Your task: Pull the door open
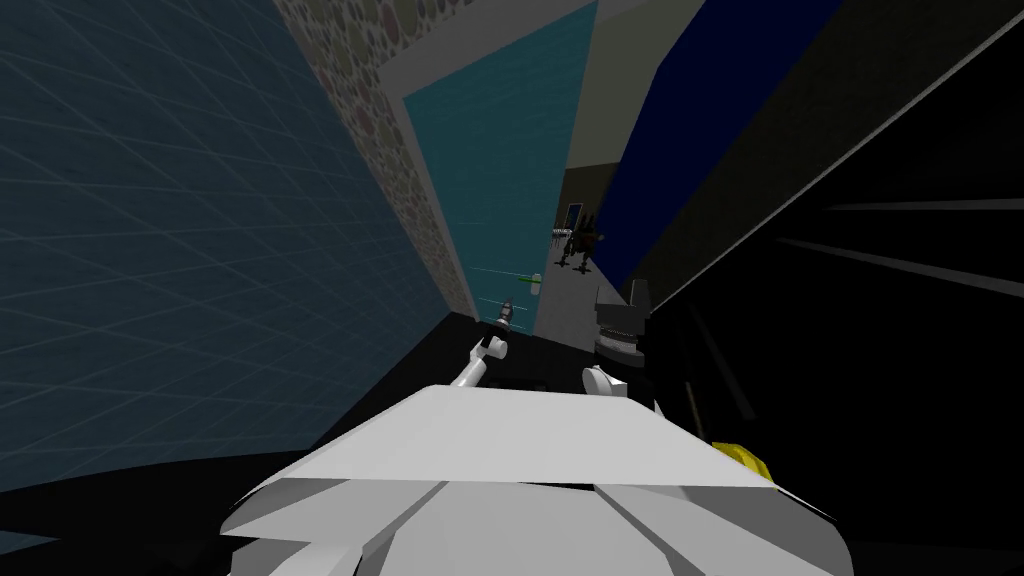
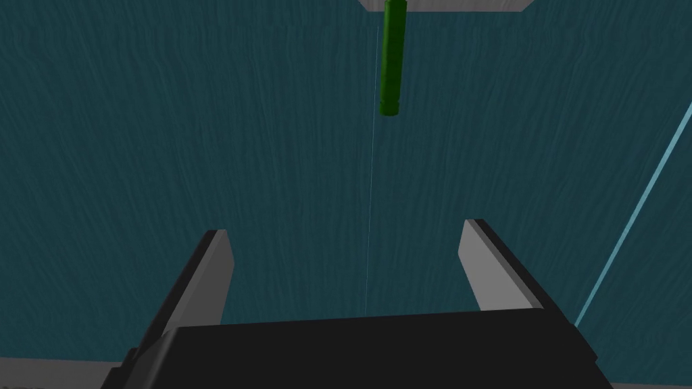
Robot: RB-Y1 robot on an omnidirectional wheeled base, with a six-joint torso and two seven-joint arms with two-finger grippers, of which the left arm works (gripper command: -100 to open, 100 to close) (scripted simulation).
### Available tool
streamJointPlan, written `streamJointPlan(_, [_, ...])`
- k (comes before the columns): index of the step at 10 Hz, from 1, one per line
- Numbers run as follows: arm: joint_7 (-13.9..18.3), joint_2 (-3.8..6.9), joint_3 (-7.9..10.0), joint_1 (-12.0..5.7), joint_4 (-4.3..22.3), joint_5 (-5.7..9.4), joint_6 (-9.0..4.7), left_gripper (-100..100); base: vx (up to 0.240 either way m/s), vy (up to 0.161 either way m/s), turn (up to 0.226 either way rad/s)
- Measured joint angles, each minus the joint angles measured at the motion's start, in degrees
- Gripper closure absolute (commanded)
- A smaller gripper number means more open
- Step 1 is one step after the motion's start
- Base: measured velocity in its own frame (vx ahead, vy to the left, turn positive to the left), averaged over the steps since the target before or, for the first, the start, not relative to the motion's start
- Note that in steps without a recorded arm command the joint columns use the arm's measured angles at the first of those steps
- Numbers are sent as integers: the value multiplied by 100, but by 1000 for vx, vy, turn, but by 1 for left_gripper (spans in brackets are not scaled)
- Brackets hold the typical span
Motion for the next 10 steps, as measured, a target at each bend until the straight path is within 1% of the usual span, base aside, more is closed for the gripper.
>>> streamJointPlan(3, [-93, -109, -161, -205, 387, 111, 14, -100, 166, -65, 121])
streamJointPlan(4, [-108, -153, -213, -334, 591, 157, 6, -100, 163, -114, 123])
streamJointPlan(5, [-124, -196, -266, -425, 754, 196, -7, -100, 169, -116, 135])
streamJointPlan(6, [-176, -237, -296, -428, 746, 224, 54, -100, 192, -118, 113])
streamJointPlan(7, [-214, -276, -337, -463, 815, 251, 86, -100, 179, -131, 128])
streamJointPlan(8, [-233, -326, -374, -528, 944, 272, 67, -100, 152, -136, 98])
streamJointPlan(9, [-238, -350, -400, -578, 1031, 291, 52, -100, 116, -148, 86])
streamJointPlan(10, [-252, -374, -414, -602, 1062, 307, 66, -100, 47, -71, 24])
